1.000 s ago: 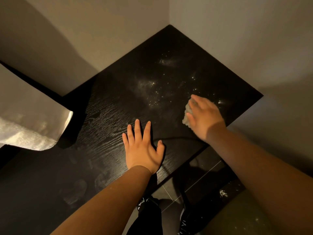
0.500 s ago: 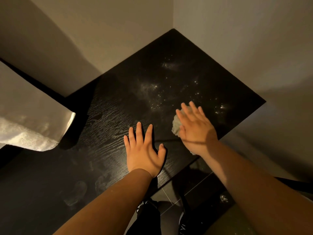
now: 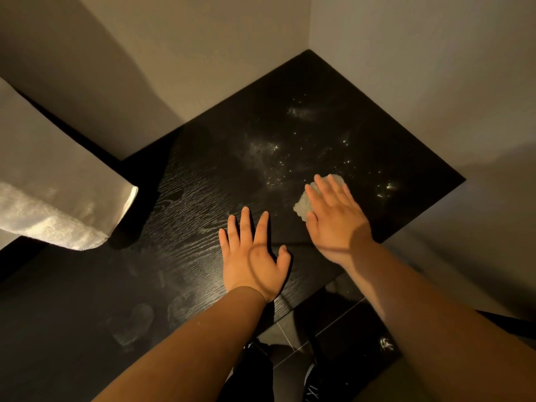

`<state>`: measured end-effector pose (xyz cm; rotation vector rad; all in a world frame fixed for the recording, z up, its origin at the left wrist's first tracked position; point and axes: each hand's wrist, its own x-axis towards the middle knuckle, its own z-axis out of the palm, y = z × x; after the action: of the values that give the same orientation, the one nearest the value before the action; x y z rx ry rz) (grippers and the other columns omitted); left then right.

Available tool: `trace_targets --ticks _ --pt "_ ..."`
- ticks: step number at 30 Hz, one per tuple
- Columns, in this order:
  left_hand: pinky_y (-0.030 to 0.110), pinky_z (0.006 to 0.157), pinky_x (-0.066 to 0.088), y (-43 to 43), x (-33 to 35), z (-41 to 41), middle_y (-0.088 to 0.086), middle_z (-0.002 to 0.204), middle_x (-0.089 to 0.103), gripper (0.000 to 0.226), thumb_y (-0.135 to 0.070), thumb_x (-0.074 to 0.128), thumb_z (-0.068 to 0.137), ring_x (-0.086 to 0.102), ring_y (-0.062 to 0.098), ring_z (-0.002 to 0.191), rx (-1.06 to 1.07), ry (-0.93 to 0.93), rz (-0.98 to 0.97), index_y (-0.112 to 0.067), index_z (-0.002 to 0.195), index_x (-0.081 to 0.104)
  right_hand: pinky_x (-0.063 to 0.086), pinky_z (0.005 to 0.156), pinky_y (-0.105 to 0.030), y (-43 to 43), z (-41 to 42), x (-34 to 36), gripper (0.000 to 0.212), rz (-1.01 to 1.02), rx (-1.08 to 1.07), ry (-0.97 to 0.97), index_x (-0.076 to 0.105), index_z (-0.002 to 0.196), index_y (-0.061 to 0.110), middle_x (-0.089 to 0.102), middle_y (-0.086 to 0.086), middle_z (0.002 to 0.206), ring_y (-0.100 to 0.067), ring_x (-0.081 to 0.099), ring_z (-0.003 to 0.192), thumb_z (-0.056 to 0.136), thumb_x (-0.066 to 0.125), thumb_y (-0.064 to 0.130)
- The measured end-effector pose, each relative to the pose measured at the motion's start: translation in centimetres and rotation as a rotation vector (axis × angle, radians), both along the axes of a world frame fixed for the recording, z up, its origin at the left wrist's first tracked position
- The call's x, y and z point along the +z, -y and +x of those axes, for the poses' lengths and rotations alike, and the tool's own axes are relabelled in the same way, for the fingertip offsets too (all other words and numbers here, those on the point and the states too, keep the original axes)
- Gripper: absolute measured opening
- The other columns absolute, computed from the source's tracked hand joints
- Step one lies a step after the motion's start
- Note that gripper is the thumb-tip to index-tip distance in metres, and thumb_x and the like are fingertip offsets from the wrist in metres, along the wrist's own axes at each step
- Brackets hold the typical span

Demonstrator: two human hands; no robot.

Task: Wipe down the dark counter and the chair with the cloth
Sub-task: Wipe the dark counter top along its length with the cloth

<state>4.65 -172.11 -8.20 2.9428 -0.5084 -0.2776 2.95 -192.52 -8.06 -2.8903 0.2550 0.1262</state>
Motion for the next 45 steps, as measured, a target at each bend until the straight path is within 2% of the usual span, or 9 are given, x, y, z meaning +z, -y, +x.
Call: trace_targets --ticks 4,9,16,20,24,30,38,43,45 --pt "0.055 0.13 -0.005 -0.1 0.1 0.0 0.006 0.177 -0.002 0.082 -0.066 0.035 0.093 -0.009 0.034 0.161 -0.005 -0.006 0.0 -0.035 0.167 0.016 0.005 0.128 -0.052 -2.7 -1.8 0.1 0.081 0.069 0.019 -0.011 0.023 0.163 0.017 0.015 -0.017 0.169 -0.037 0.005 0.157 0.086 0.03 0.044" --pt "0.055 0.129 -0.005 0.0 0.0 0.0 0.005 0.177 -0.002 0.082 -0.065 0.036 0.093 -0.01 0.034 0.161 0.001 -0.007 -0.011 -0.035 0.167 0.016 -0.002 0.128 -0.047 0.2 -0.9 0.8 0.072 -0.013 0.247 -0.165 0.004 0.162 0.035 -0.009 -0.006 0.171 -0.03 -0.01 0.157 0.1 0.039 0.041" --pt "0.056 0.13 -0.001 -0.1 -0.2 -0.1 0.006 0.177 0.003 0.081 -0.065 0.038 0.093 -0.005 0.035 0.162 0.01 0.012 -0.015 -0.035 0.166 0.021 0.005 0.128 -0.049 -0.4 1.5 0.4 0.068 -0.031 0.002 -0.068 0.02 0.162 0.031 0.009 -0.008 0.171 -0.031 0.002 0.158 0.096 0.032 0.044" --pt "0.057 0.129 -0.001 0.0 -0.4 -0.2 0.006 0.177 0.002 0.082 -0.065 0.037 0.093 -0.005 0.035 0.162 0.005 0.023 -0.002 -0.034 0.167 0.019 0.007 0.128 -0.049 -2.4 -1.4 0.2 0.069 0.013 0.124 -0.058 0.028 0.16 0.032 0.013 -0.005 0.171 -0.029 0.003 0.158 0.093 0.035 0.044" --pt "0.058 0.129 0.001 0.0 -0.6 -0.2 0.006 0.177 0.004 0.081 -0.065 0.038 0.093 -0.004 0.036 0.162 0.009 0.027 -0.007 -0.034 0.166 0.021 -0.003 0.126 -0.04 -0.7 0.6 0.3 0.07 -0.027 0.181 -0.106 0.019 0.162 0.034 0.003 0.0 0.172 -0.023 -0.005 0.158 0.096 0.039 0.045" --pt "0.057 0.129 0.0 0.0 -0.4 -0.2 0.006 0.177 0.003 0.081 -0.065 0.037 0.093 -0.005 0.035 0.162 0.005 0.016 -0.005 -0.034 0.167 0.02 0.004 0.129 -0.048 -1.5 3.0 0.3 0.065 -0.031 -0.035 -0.044 0.025 0.16 0.028 0.012 -0.008 0.171 -0.03 0.003 0.158 0.098 0.039 0.041" --pt "0.057 0.129 -0.004 -0.2 -0.8 0.1 0.007 0.177 0.0 0.083 -0.065 0.036 0.093 -0.007 0.037 0.161 -0.006 0.004 -0.012 -0.033 0.167 0.019 -0.005 0.127 -0.04 -1.1 0.6 0.0 0.069 -0.077 0.168 -0.101 0.012 0.163 0.033 0.001 -0.001 0.172 -0.023 -0.007 0.158 0.098 0.033 0.045" --pt "0.058 0.129 -0.002 -0.1 -0.7 0.1 0.006 0.177 0.001 0.083 -0.065 0.036 0.092 -0.007 0.037 0.161 -0.001 -0.006 -0.004 -0.034 0.167 0.019 0.001 0.129 -0.044 -0.1 4.5 0.5 0.069 -0.022 -0.035 -0.064 0.021 0.162 0.029 0.009 -0.005 0.172 -0.026 -0.001 0.158 0.098 0.011 0.053" --pt "0.058 0.129 -0.002 -0.1 -0.7 0.2 0.007 0.177 0.002 0.084 -0.066 0.037 0.091 -0.006 0.037 0.161 -0.001 -0.004 0.004 -0.033 0.167 0.02 0.004 0.129 -0.045 -1.2 3.4 0.5 0.069 0.055 -0.055 -0.02 0.036 0.158 0.029 0.019 -0.004 0.17 -0.025 0.006 0.158 0.099 0.008 0.052"
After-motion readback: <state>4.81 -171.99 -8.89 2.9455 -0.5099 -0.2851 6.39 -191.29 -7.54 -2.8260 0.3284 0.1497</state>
